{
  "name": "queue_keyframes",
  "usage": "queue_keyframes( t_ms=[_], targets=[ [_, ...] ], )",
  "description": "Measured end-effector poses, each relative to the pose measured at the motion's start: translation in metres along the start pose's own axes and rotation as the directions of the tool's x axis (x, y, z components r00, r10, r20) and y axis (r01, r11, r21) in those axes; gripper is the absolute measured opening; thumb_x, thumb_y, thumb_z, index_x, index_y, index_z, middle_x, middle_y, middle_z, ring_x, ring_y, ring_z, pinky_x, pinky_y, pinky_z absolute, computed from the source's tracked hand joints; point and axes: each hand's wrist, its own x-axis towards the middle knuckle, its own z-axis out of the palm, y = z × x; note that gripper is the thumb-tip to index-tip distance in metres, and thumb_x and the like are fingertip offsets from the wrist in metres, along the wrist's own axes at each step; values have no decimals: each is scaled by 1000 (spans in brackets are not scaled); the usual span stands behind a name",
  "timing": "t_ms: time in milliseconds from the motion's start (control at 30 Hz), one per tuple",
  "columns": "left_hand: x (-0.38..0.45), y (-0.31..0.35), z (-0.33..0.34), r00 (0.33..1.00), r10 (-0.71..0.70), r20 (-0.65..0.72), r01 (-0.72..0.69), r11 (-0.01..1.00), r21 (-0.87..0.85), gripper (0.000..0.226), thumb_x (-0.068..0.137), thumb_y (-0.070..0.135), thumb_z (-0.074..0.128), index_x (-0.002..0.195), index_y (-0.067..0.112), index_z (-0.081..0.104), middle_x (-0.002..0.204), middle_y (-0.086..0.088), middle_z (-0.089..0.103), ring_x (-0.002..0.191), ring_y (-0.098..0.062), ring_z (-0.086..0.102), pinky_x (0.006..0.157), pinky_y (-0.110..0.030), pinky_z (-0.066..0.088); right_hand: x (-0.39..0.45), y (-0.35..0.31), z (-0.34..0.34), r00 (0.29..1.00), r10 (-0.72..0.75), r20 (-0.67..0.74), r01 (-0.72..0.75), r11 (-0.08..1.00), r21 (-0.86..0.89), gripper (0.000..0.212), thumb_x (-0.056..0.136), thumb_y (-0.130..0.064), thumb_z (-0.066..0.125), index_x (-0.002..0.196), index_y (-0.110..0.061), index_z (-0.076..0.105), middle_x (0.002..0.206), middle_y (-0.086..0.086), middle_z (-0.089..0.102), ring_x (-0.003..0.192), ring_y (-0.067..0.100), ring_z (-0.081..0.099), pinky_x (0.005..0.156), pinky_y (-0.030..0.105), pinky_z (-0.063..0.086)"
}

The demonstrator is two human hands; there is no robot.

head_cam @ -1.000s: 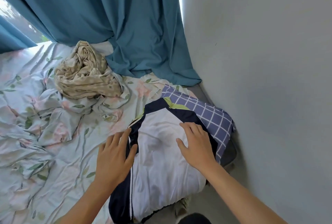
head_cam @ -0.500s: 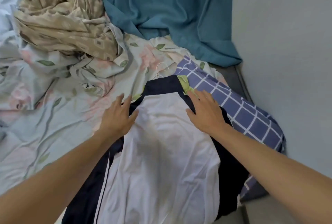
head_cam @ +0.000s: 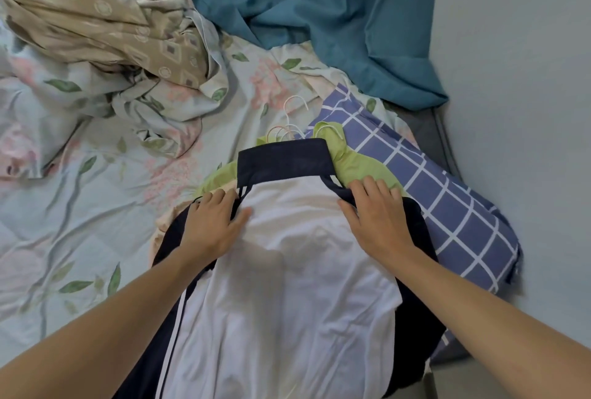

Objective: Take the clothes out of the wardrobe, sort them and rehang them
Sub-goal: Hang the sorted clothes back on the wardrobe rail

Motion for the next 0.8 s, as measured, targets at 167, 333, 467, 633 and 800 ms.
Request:
queue_keyframes(
  t_ms=[167, 333, 467, 633, 800],
  targets=[
    [-20, 0, 9, 988, 24, -151, -30, 999, -35, 34, 103, 57, 34, 98, 26, 47, 100, 6, 57, 100, -26, 52, 89, -44, 38, -25, -5, -7, 999, -35, -4, 35, 992, 121, 37, 109, -48, 40, 114, -17, 59, 100, -3, 54, 92, 25, 52, 80, 42, 44],
    [-36, -7, 16, 982, 47, -182, -84, 976, -202, 29, 106, 52, 41, 92, 26, 41, 82, 10, 51, 81, -21, 49, 80, -42, 39, -45, -12, -13, 999, -42, -32, 47, 979, 197, 30, 108, -43, 42, 109, -17, 57, 99, -4, 56, 86, 22, 50, 71, 40, 44],
    [-40, -5, 15, 978, 65, -199, -118, 956, -268, 30, 110, 39, 46, 85, 25, 38, 72, 9, 48, 71, -15, 45, 68, -40, 32, -48, -16, -13, 999, -31, -17, 34, 983, 179, 30, 108, -41, 42, 102, -16, 56, 96, -3, 54, 87, 23, 49, 71, 41, 43],
    [-29, -7, 10, 976, 123, -179, -163, 959, -230, 27, 110, 43, 38, 91, 24, 42, 85, 8, 47, 77, -19, 46, 65, -41, 36, -36, -17, -11, 1000, -1, 6, 0, 984, 177, 26, 107, -36, 49, 106, -12, 60, 115, 5, 52, 106, 29, 50, 90, 44, 47],
    [-4, -12, 11, 970, 166, -176, -191, 972, -139, 31, 104, 39, 43, 104, 14, 61, 117, -2, 56, 102, -28, 52, 83, -46, 48, -23, -19, -4, 999, 43, 23, -47, 985, 167, 30, 104, -35, 56, 121, -11, 62, 131, 6, 55, 112, 30, 50, 97, 45, 47]
  ],
)
